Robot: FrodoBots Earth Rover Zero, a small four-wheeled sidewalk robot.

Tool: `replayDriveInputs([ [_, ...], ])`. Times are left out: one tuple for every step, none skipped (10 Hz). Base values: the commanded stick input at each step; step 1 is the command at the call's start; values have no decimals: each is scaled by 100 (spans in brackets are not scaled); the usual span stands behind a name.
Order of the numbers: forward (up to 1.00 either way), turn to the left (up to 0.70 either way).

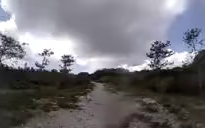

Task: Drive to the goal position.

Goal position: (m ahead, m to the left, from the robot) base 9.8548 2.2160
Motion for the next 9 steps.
replayDriveInputs([
  [85,0],
  [85,0],
  [85,0],
  [85,0],
  [85,0],
  [85,0],
  [85,0],
  [85,0],
  [85,0],
])
